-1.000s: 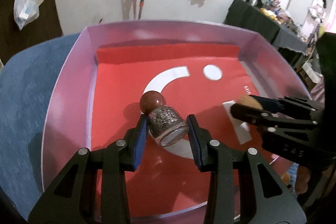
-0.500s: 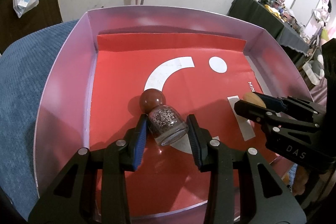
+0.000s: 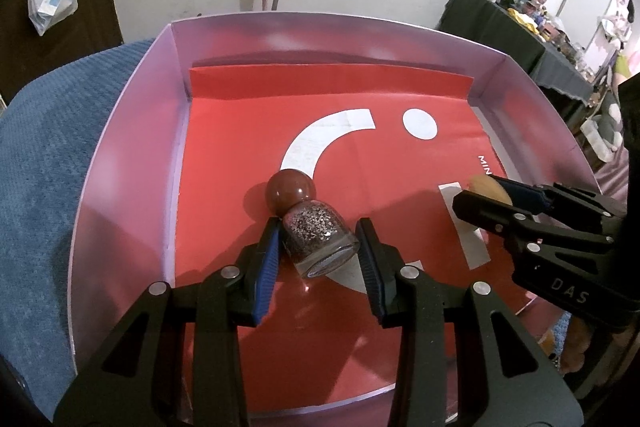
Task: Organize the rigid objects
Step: 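Lower the jar into the box and open the left tool while the right tool releases the sponge, then withdraw both open tools from the box back over the table items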
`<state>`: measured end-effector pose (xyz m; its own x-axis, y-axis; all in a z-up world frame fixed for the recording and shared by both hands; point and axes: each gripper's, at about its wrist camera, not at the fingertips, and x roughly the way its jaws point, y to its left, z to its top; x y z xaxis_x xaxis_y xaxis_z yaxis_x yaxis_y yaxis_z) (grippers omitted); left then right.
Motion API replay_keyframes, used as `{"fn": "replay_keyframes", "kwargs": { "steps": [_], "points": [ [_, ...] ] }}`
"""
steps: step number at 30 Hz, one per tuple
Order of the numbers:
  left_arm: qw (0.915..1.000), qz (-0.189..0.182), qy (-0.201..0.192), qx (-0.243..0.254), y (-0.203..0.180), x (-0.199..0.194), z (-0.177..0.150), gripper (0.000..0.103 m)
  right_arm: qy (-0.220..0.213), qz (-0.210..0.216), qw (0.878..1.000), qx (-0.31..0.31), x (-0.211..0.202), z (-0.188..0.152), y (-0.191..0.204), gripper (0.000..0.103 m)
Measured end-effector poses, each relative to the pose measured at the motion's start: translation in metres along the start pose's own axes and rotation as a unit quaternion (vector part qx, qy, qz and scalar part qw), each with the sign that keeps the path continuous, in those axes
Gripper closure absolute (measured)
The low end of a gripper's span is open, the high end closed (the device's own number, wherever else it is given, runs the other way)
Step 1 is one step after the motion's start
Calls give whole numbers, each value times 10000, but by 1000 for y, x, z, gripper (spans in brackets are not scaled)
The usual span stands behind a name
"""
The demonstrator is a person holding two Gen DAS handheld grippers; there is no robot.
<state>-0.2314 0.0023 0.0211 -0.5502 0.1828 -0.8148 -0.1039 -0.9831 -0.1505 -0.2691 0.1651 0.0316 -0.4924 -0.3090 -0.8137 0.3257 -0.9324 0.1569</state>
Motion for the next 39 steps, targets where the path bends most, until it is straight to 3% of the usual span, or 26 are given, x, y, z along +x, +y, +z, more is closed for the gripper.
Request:
{"fn": "replay_keyframes", "kwargs": {
  "steps": [2,4,8,18,22,26,31,39],
  "points": [
    [10000,23,-16,16,-1,-1,-1,67,-18,-3,10000,2,-1,0,0,60],
    [10000,44,-57,37,-2,-2,-1,66,-59,-23,10000,11,-3,0,0,47],
    [9997,133,-199,57,-2,-8,-1,47,-124,-15,9999,27,-9,0,-1,45],
    [9987,347,-349,140,-8,-21,0,47,-342,17,9994,47,-31,-1,-3,38],
    [9981,318,-490,207,-11,-33,0,40,-464,153,9988,65,-45,-3,-2,27],
    [9966,451,-635,260,-13,-45,-2,36,-621,238,9978,44,-61,-6,1,25],
    [9951,471,-831,253,-14,-62,-5,32,-865,285,9958,22,-81,-12,3,7],
    [9927,507,-1059,271,-17,-84,-15,24,-1180,352,9924,-30,-106,-24,7,0]
  ]
}}
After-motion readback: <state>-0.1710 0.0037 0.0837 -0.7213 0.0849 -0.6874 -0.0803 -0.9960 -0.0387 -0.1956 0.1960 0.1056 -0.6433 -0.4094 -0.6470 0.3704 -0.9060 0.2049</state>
